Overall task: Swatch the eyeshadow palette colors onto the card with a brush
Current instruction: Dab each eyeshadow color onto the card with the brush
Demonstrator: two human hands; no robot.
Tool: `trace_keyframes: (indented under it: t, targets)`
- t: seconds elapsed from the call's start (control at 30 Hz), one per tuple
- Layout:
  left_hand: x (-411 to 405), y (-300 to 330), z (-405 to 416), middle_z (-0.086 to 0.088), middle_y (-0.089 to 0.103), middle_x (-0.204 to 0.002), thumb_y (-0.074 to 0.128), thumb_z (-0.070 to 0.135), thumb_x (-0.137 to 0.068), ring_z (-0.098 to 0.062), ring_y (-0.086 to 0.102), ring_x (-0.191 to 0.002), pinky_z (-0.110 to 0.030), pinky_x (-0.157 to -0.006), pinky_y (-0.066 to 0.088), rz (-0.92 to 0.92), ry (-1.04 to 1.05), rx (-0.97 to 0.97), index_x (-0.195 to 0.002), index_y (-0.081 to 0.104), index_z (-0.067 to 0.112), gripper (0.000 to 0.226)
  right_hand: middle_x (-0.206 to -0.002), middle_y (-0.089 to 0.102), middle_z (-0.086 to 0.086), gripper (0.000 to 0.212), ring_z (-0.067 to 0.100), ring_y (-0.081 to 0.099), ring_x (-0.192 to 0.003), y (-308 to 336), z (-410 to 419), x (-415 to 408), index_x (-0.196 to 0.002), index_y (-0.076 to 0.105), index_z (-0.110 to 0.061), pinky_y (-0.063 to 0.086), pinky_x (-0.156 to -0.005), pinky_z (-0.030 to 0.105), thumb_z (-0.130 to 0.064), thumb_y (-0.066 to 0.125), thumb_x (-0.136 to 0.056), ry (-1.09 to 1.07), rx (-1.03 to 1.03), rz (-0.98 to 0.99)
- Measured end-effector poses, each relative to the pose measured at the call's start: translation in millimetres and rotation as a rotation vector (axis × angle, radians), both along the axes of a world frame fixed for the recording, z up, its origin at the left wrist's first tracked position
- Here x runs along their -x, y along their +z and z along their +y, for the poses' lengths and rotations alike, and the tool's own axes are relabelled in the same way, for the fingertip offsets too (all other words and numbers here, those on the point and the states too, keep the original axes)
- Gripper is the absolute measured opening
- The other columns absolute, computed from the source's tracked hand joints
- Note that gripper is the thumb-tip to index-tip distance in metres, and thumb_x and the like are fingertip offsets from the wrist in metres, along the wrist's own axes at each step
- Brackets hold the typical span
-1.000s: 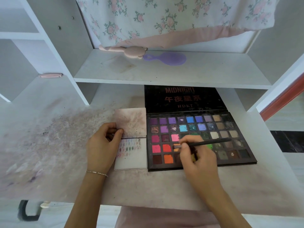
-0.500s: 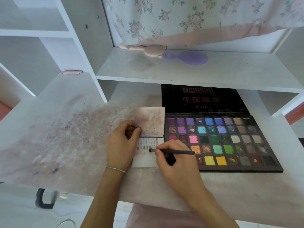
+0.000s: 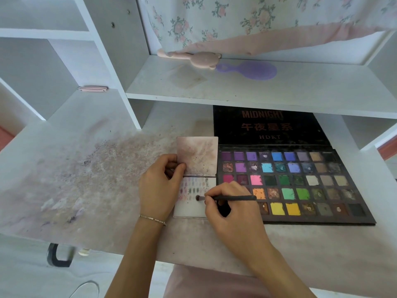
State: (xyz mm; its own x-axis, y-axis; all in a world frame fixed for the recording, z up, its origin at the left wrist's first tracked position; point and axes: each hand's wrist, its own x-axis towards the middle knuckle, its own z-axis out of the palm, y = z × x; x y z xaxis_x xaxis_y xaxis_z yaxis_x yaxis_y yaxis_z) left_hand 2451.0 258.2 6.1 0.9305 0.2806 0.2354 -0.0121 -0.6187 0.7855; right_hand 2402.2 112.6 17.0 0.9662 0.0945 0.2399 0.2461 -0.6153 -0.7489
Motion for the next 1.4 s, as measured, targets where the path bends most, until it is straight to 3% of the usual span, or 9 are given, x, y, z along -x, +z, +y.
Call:
trace_keyframes:
  t: [0.17, 0.37, 0.57, 0.77, 0.9, 1.1, 1.4]
  targets:
    - [-0.2, 0.1, -0.2, 0.020, 0.056, -0.070, 0.064, 0.017, -0.081, 0.001, 0.054, -0.064, -0.011, -0.060, 0.040, 0.003, 0.001, 0.002, -0.088, 0.063, 0.020, 0.007, -0.074, 0.056, -0.008, 0.008, 0.009, 0.052, -0.073, 0.8, 0.7, -0.8, -0.080, 0.060, -0.022, 0.046, -0.065, 0.026, -0.025, 0.053, -0.078, -0.001, -0.009, -0.002]
    - [0.0, 0.1, -0.2, 0.022, 0.055, -0.069, 0.065, 0.017, -0.081, 0.004, 0.054, -0.064, -0.003, -0.058, 0.037, 0.007, 0.009, 0.002, -0.087, 0.063, 0.022, 0.008, -0.075, 0.054, -0.013, 0.008, 0.007, 0.050, -0.074, 0.9, 0.7, 0.1, -0.079, 0.060, -0.022, 0.040, -0.068, 0.018, -0.025, 0.053, -0.077, 0.002, 0.011, -0.002]
    - [0.2, 0.5, -0.7, 0.020, 0.056, -0.069, 0.065, 0.016, -0.081, 0.002, 0.054, -0.064, -0.011, -0.060, 0.039, -0.001, 0.004, -0.001, -0.087, 0.064, 0.020, 0.008, -0.074, 0.051, -0.015, 0.007, 0.007, 0.048, -0.074, 1.2, 1.2, -0.8, -0.079, 0.060, -0.021, 0.039, -0.067, 0.017, -0.024, 0.054, -0.078, -0.003, 0.015, -0.021]
    - [0.9, 1.3, -0.7, 0.021, 0.055, -0.068, 0.065, 0.017, -0.080, 0.003, 0.053, -0.063, -0.004, -0.058, 0.036, 0.005, 0.014, -0.001, -0.086, 0.062, 0.023, 0.009, -0.074, 0.048, -0.019, 0.009, 0.007, 0.050, -0.075, 1.2, 0.9, -1.3, -0.080, 0.060, -0.022, 0.042, -0.067, 0.020, -0.026, 0.052, -0.078, -0.004, 0.002, -0.010]
    - [0.6, 1.7, -1.3, 0.019, 0.056, -0.068, 0.064, 0.016, -0.081, 0.001, 0.054, -0.064, -0.009, -0.060, 0.040, 0.008, 0.010, 0.010, -0.086, 0.063, 0.021, 0.008, -0.073, 0.048, -0.018, 0.007, 0.005, 0.050, -0.074, 1.4, 1.0, -0.4, -0.079, 0.060, -0.022, 0.038, -0.067, 0.016, -0.025, 0.053, -0.077, 0.002, 0.019, -0.021]
    - [0.9, 2.4, -1.1, 0.020, 0.056, -0.068, 0.064, 0.016, -0.081, 0.002, 0.053, -0.063, -0.003, -0.057, 0.037, 0.011, 0.010, 0.009, -0.086, 0.062, 0.023, 0.009, -0.075, 0.051, -0.015, 0.009, 0.006, 0.050, -0.074, 1.3, 1.0, -1.4, -0.080, 0.060, -0.021, 0.040, -0.067, 0.018, -0.025, 0.052, -0.079, -0.001, 0.012, -0.011]
    - [0.9, 2.3, -1.3, 0.018, 0.056, -0.068, 0.064, 0.016, -0.081, 0.001, 0.053, -0.063, -0.011, -0.060, 0.040, 0.010, 0.009, 0.004, -0.088, 0.064, 0.020, 0.008, -0.074, 0.044, -0.022, 0.008, 0.003, 0.048, -0.075, 0.5, 0.4, -1.2, -0.081, 0.059, -0.022, 0.035, -0.065, 0.014, -0.026, 0.052, -0.079, 0.012, 0.043, -0.016]
